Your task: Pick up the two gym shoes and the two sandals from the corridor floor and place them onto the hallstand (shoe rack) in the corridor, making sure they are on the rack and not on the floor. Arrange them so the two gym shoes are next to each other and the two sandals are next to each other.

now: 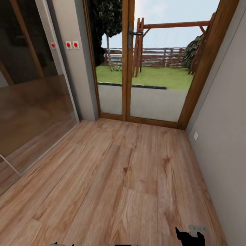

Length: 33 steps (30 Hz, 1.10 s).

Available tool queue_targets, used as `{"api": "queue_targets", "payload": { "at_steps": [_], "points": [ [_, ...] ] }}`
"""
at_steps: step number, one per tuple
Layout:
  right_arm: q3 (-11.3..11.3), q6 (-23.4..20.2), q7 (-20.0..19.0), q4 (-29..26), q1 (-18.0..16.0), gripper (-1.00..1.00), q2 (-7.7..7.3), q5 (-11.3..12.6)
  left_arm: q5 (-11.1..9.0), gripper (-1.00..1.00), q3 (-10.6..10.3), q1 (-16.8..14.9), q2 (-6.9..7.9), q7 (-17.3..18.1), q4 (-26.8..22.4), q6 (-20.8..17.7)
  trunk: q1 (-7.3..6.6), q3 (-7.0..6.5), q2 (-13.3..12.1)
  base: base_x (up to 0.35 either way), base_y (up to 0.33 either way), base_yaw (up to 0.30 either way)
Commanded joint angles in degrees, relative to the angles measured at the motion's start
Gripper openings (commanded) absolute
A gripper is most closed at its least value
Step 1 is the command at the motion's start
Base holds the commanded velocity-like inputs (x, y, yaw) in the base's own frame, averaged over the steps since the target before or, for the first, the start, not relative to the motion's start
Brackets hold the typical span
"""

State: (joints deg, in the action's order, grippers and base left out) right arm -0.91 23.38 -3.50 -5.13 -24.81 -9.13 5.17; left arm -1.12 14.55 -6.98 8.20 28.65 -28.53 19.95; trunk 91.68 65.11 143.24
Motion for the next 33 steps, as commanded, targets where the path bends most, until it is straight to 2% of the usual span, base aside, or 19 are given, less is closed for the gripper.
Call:
{"api": "queue_targets", "payload": {
  "at_steps": [1, 29, 33],
  "points": [
    [-0.1, 0.2, -0.4, 0.1, 0.0, 1.0, -0.01, 0.5, -0.1, 1.0, 0.3, -0.1, -0.05, 0.5, 0.0, 0.0, 0.02, 0.05, 0.0, 0.321, -0.143, 0.259],
    [-0.1, 0.2, -0.4, 0.0, 0.0, 1.0, -0.01, 0.4, -0.1, 1.0, 0.3, -0.1, -0.02, 0.5, 0.0, 0.0, 0.02, 0.05, 0.0, 0.293, -0.145, 0.277],
    [-0.1, 0.2, -0.4, 0.0, 0.0, 1.0, -0.01, 0.4, -0.2, 1.0, 0.8, -0.1, -0.02, 0.5, 0.0, 0.0, 0.02, 0.05, 0.0, 0.278, -0.149, 0.279]
  ]
}}
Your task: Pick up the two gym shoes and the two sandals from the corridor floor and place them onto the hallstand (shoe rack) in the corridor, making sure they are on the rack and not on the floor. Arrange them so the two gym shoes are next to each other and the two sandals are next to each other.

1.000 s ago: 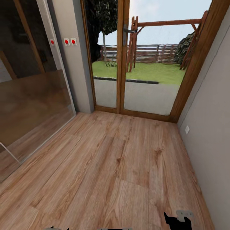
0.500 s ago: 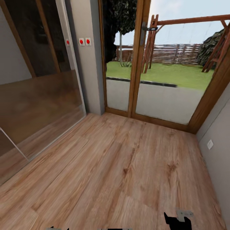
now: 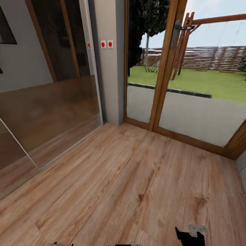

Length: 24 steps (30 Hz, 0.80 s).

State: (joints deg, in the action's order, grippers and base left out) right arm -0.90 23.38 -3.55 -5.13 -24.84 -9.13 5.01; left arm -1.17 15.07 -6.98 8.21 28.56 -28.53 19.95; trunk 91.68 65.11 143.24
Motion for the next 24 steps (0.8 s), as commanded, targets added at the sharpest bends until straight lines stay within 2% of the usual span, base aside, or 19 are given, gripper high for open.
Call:
{"api": "queue_targets", "payload": {
  "at_steps": [1, 6, 10, 18, 24],
  "points": [
    [-0.1, 0.2, -0.4, 0.0, 0.0, 1.0, -0.01, 0.5, -0.1, 1.0, 0.7, -0.1, -0.03, 0.5, 0.1, 0.0, 0.02, 0.05, 0.0, 0.278, -0.15, 0.279],
    [-0.1, 0.2, -0.4, 0.0, 0.0, 1.0, -0.01, 0.5, -0.1, 1.0, 4.1, 0.0, -0.11, -0.6, 0.1, 0.3, 0.02, 0.05, 0.0, 0.274, -0.151, 0.279],
    [-0.1, 0.2, -0.4, 0.0, 0.0, 1.0, -0.01, 0.5, -0.1, 1.0, 5.9, 0.0, -0.17, -1.3, 0.1, 1.4, 0.02, 0.05, 0.0, 0.255, -0.152, 0.279],
    [-0.1, 0.2, -0.3, 0.0, 0.0, 1.0, -0.01, 0.6, -0.1, 1.0, 7.0, 0.0, -0.2, -1.9, 0.9, 3.8, 0.02, 0.05, 0.0, 0.216, -0.124, 0.279],
    [-0.1, 0.2, -0.3, 0.0, 0.0, 1.0, -0.01, 0.5, -0.1, 1.0, 7.2, 0.0, -0.19, -1.9, 1.4, 4.2, 0.02, 0.05, 0.0, 0.04, -0.008, 0.279]
  ]
}}
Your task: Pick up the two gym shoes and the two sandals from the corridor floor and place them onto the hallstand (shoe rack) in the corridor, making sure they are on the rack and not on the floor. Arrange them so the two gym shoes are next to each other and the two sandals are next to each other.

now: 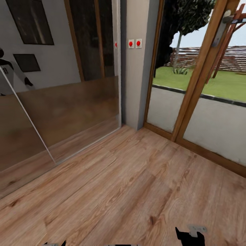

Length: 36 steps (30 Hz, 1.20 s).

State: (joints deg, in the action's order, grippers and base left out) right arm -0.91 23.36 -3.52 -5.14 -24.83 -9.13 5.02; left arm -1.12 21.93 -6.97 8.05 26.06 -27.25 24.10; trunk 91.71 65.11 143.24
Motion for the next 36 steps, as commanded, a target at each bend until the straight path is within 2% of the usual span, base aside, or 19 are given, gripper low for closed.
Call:
{"api": "queue_targets", "payload": {
  "at_steps": [1, 14, 15, 17, 21, 36],
  "points": [
    [-0.1, 0.2, -0.4, 0.0, 0.0, 1.0, -0.01, 0.6, -0.1, 1.0, 0.4, -0.1, -0.02, 0.6, 0.1, 0.0, -0.01, 0.04, 0.0, 0.008, -0.002, 0.279],
    [-0.1, 0.2, -0.4, 0.0, 0.0, 1.0, -0.01, 0.5, -0.1, 1.0, 0.7, -0.1, -0.04, -0.4, 0.1, 0.1, -0.01, 0.04, 0.0, 0.002, 0.0, 0.279],
    [-0.1, 0.2, -0.4, 0.0, 0.0, 1.0, -0.01, 0.5, -0.2, 1.0, 0.8, -0.1, -0.09, -4.0, 0.1, 0.1, -0.01, 0.04, 0.0, 0.0, 0.0, 0.279],
    [-0.1, 0.2, -0.4, 0.0, 0.0, 1.0, -0.01, 0.5, -0.2, 1.0, 0.6, -0.1, -0.14, -7.4, 0.1, 0.1, -0.01, 0.04, 0.0, 0.0, 0.0, 0.279],
    [-0.1, 0.2, -0.4, 0.1, 0.0, 1.0, -0.01, 0.5, 0.2, 1.0, 0.2, -0.1, -0.86, -10.0, 0.1, 0.3, -0.01, 0.04, 0.0, 0.0, 0.0, 0.279],
    [-0.1, 0.2, -0.5, 0.1, 0.0, 1.0, 0.07, 0.5, 0.3, 1.0, 0.0, -0.1, -1.27, -10.5, 0.2, 2.0, -0.01, 0.04, 0.0, 0.0, 0.0, 0.279]
  ]
}}
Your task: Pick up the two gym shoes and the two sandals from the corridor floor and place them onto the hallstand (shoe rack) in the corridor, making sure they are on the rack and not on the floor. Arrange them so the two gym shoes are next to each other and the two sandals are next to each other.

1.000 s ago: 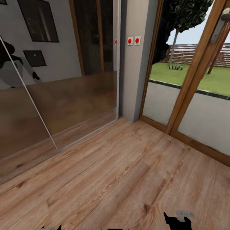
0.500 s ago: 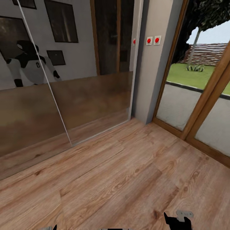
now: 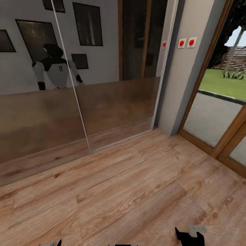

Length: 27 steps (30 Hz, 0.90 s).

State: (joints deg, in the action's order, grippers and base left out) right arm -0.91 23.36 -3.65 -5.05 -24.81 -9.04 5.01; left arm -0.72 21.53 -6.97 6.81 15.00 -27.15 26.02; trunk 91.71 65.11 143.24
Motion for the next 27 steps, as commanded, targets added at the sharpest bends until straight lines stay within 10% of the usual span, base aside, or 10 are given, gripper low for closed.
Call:
{"api": "queue_targets", "payload": {
  "at_steps": [1, 27],
  "points": [
    [-0.1, 0.2, -0.4, 0.0, 0.0, 1.0, -0.01, 0.5, -0.1, 1.0, 0.4, -0.1, -0.03, 0.6, 0.1, 0.1, -0.01, 0.04, 0.0, 0.0, 0.0, 0.279],
    [-0.1, 0.2, -0.4, 0.0, 0.0, 1.0, -0.01, 0.5, -0.1, 1.0, 0.4, -0.1, -0.04, 0.6, 0.1, 0.1, -0.01, 0.04, 0.0, 0.0, 0.0, 0.279]
  ]
}}
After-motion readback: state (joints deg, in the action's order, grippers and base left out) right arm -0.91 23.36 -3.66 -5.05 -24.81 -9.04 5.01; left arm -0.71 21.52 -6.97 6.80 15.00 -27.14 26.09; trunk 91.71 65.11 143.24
